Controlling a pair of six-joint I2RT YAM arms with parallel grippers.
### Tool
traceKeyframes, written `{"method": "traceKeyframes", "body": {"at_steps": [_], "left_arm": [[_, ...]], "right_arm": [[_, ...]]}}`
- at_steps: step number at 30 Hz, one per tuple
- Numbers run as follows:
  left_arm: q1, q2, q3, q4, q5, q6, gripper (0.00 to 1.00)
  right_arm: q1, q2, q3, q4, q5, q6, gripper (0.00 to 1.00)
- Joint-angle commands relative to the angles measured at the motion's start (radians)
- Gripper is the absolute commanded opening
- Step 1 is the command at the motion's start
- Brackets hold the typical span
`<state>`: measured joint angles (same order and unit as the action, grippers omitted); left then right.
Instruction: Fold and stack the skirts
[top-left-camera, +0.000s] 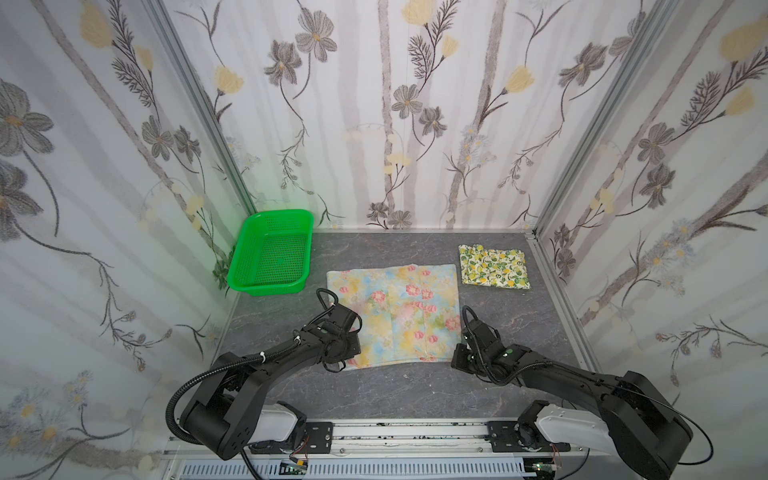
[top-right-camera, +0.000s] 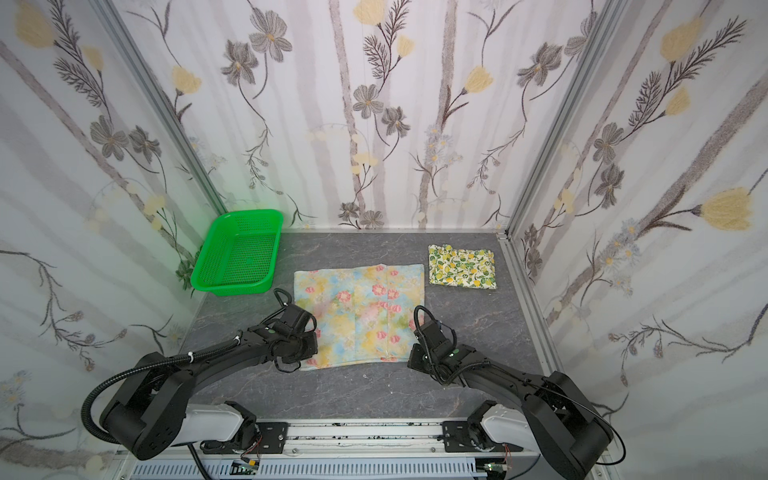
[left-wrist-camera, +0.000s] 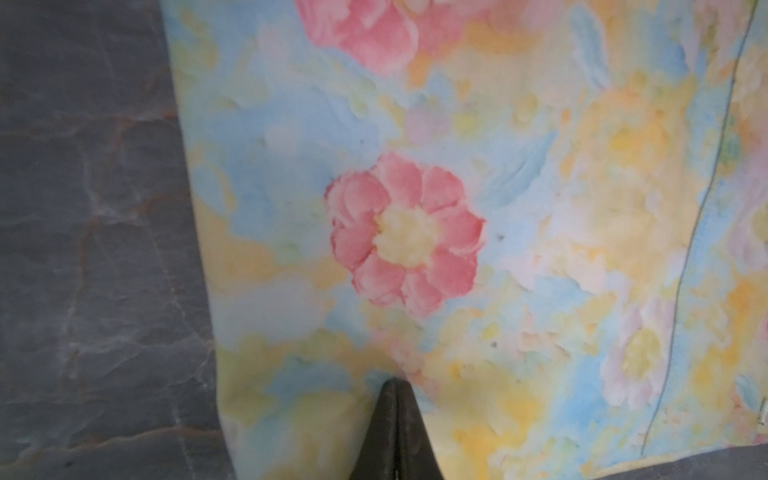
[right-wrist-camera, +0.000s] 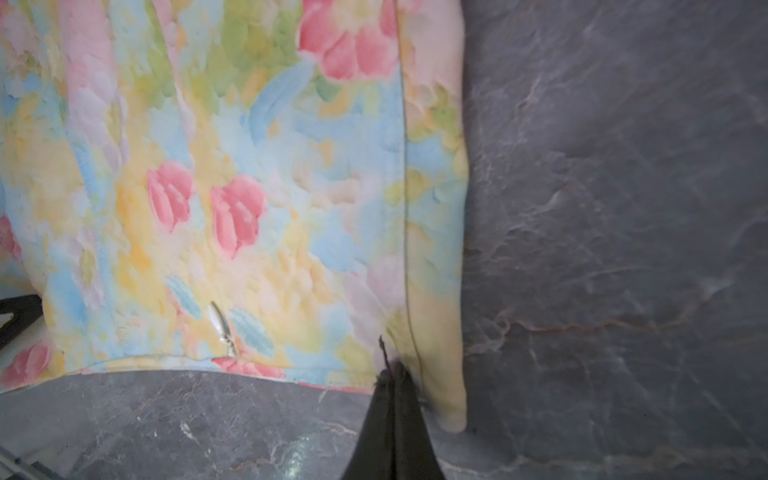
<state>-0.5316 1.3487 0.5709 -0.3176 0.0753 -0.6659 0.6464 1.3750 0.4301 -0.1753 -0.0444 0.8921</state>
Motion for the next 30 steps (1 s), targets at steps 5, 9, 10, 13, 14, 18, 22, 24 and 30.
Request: {"method": "traceKeyframes", "body": {"at_steps": [5, 9, 10, 13, 14, 18, 22, 24, 30], "left_arm": [[-0.05, -0.017, -0.029, -0.063, 0.008, -0.106, 0.0], [-0.109, -0.047, -0.038, -0.06, 0.004, -0.187, 0.0], [-0.126, -0.052, -0.039, -0.058, 0.002, -0.204, 0.0], [-0.182, -0.06, -0.036, -0.052, -0.005, -0.248, 0.0], [-0.196, -0.06, -0.034, -0.052, -0.004, -0.258, 0.0], [-0.211, -0.119, -0.023, -0.054, -0.019, -0.267, 0.0], [-0.198, -0.187, -0.007, -0.055, -0.06, -0.264, 0.0], [-0.194, -0.181, 0.012, -0.054, -0.066, -0.252, 0.0], [-0.195, -0.051, 0.069, -0.052, -0.04, -0.2, 0.0]], "right_arm": [[-0.106, 0.183, 0.128, -0.016, 0.044, -0.116, 0.0], [-0.159, 0.31, 0.223, -0.005, 0.047, -0.18, 0.0], [-0.173, 0.334, 0.244, 0.0, 0.045, -0.192, 0.0], [-0.21, 0.397, 0.303, 0.024, 0.031, -0.222, 0.0], [-0.22, 0.409, 0.314, 0.032, 0.022, -0.226, 0.0], [-0.21, 0.362, 0.352, 0.04, 0.015, -0.236, 0.0], [-0.158, 0.264, 0.345, 0.023, 0.029, -0.223, 0.0], [-0.131, 0.238, 0.346, 0.029, 0.023, -0.212, 0.0], [-0.126, 0.32, 0.386, 0.081, -0.009, -0.211, 0.0]]}}
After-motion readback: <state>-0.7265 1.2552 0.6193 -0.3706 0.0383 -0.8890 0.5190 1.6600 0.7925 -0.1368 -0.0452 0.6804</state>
